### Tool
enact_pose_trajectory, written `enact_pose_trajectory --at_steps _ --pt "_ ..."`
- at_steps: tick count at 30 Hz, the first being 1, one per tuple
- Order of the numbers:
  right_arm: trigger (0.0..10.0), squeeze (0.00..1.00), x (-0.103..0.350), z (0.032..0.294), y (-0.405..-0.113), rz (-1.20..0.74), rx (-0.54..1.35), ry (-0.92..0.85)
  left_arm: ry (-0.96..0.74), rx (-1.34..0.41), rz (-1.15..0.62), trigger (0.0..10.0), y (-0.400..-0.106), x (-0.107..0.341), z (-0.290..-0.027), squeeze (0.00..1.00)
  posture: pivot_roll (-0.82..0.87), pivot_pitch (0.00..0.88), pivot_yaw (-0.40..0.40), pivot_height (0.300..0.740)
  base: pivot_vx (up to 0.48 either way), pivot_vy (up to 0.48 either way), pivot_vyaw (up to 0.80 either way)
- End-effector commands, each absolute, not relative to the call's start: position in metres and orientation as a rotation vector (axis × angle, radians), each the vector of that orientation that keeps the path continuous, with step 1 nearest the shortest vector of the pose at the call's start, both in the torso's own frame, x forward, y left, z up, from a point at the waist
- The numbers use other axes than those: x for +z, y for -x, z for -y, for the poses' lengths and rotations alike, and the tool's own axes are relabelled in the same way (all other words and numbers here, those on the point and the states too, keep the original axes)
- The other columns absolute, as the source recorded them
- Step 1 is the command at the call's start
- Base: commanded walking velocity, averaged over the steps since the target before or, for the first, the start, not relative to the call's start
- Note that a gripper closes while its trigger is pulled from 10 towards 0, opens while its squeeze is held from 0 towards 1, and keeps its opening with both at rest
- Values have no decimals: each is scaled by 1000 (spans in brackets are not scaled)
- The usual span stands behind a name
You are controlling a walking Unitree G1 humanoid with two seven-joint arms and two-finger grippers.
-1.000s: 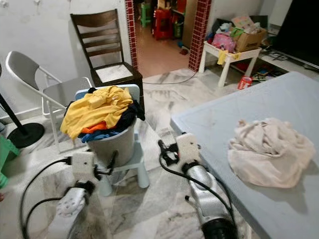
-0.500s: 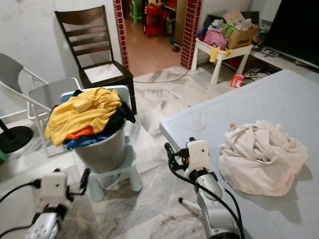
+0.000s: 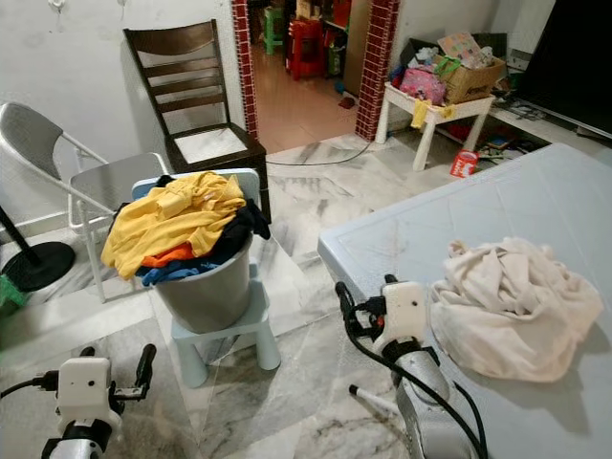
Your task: Hang hanger
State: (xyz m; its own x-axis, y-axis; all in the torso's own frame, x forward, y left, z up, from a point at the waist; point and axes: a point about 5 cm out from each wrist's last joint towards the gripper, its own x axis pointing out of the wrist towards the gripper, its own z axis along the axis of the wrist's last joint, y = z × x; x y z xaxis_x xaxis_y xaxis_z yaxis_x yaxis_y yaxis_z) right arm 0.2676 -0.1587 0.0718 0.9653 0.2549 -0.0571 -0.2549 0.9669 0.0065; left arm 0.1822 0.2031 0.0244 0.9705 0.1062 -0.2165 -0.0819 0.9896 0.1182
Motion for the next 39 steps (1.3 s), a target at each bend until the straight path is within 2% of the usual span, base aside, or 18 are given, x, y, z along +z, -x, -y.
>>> enact_pose_trajectory --at_steps 1,7,14,28,33,39 --pt "10000 0 77 155 -269 -37 280 12 -100 93 -242 10000 -181 19 -205 0 70 0 -6 740 0 0 800" --pt "10000 0 74 157 -269 -54 260 -18 -103 92 -271 10000 -181 7 -208 0 71 0 -9 740 0 0 631" --pt "10000 0 77 158 -273 -44 250 -27 -112 85 -304 10000 -185 -8 -210 0 70 0 -6 740 0 0 0" --pt "10000 0 65 139 -273 -46 215 -89 -174 48 -388 10000 -195 -30 -236 0 106 0 76 740 0 0 0" --pt "10000 0 66 139 -275 -43 217 -88 -173 68 -477 10000 -191 -43 -240 0 111 0 58 740 0 0 0" --pt "10000 0 69 140 -282 -43 262 -55 -142 120 -607 10000 -170 -64 -231 0 123 0 7 740 0 0 0"
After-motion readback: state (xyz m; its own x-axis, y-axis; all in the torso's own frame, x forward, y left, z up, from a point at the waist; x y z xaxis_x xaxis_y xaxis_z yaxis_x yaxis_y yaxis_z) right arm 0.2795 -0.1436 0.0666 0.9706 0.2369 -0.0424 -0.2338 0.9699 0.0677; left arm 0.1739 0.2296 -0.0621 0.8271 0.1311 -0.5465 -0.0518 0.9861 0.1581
